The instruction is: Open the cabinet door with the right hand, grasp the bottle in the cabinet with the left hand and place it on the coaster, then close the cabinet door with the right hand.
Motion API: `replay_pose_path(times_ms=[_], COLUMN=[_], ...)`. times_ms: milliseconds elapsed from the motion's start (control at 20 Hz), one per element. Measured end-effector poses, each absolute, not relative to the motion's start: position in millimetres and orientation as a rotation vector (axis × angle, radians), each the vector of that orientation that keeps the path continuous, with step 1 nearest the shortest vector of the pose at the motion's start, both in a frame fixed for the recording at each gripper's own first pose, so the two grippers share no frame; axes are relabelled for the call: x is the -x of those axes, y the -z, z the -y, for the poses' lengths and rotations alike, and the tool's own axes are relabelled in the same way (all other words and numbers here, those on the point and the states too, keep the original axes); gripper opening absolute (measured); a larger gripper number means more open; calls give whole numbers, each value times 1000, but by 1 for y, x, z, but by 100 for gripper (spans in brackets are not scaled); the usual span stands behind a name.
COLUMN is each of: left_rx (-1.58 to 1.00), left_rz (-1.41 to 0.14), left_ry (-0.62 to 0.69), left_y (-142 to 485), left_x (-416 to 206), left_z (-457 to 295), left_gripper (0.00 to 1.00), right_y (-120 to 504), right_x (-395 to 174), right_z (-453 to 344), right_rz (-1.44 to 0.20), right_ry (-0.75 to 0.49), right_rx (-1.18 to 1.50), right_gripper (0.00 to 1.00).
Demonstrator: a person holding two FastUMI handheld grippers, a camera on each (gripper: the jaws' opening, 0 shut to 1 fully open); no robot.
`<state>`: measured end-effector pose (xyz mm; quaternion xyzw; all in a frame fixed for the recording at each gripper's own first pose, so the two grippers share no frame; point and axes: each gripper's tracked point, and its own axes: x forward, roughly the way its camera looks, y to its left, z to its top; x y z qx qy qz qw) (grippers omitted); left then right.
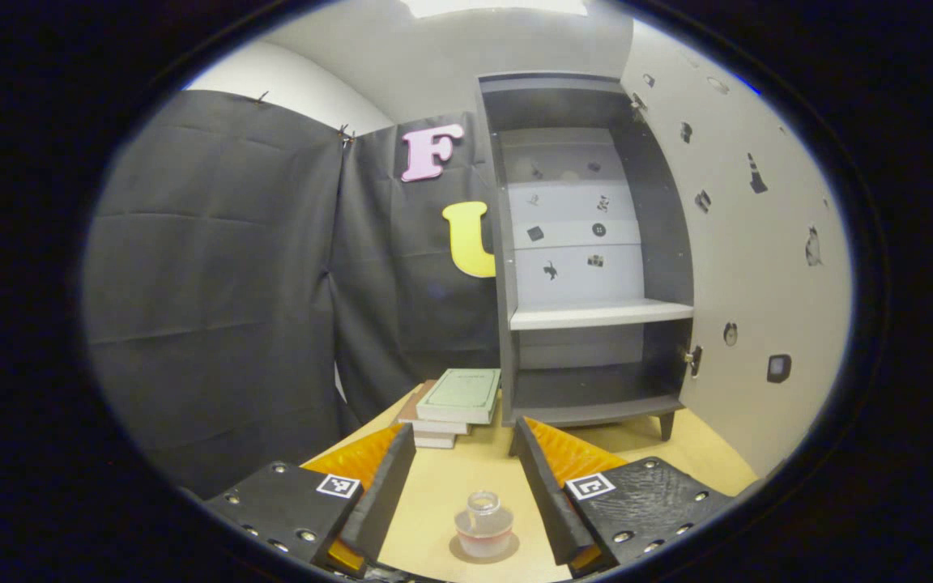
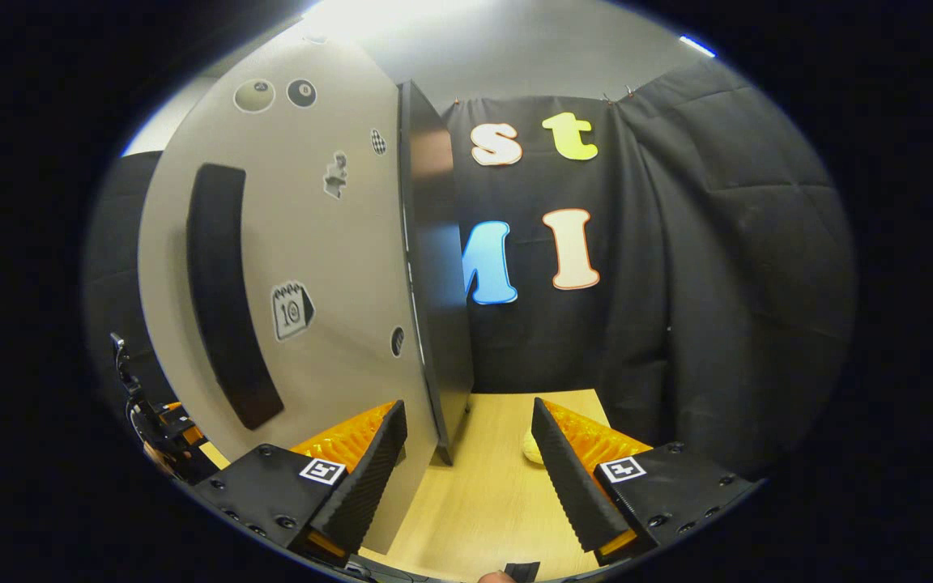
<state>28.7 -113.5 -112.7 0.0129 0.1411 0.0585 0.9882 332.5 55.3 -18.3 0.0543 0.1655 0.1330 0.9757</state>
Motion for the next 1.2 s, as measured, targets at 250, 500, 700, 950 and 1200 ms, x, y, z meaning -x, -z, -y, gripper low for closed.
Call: replay_pose_path(times_ms=[250, 500, 700, 950, 1200], left_rx=[-28, -27, -5, 9, 8], left_rz=[-262, -243, -250, -234, -220], left_ry=[-93, -92, -82, -64, -59], left_y=[84, 82, 86, 81, 73], left_x=[-41, -52, -63, -68, -64], left_z=[97, 62, 39, 15, -9], left_gripper=[75, 74, 75, 75, 74], right_y=[-33, -39, -38, -40, -47], right_x=[-331, -334, -326, -328, -336], right_z=[-85, -99, -131, -164, -201], right_rz=[-255, -241, -263, -266, -253], right_ry=[-336, -308, -349, -386, -414], right_rx=[-157, -90, -87, -66, -56], right_gripper=[98, 96, 96, 96, 91])
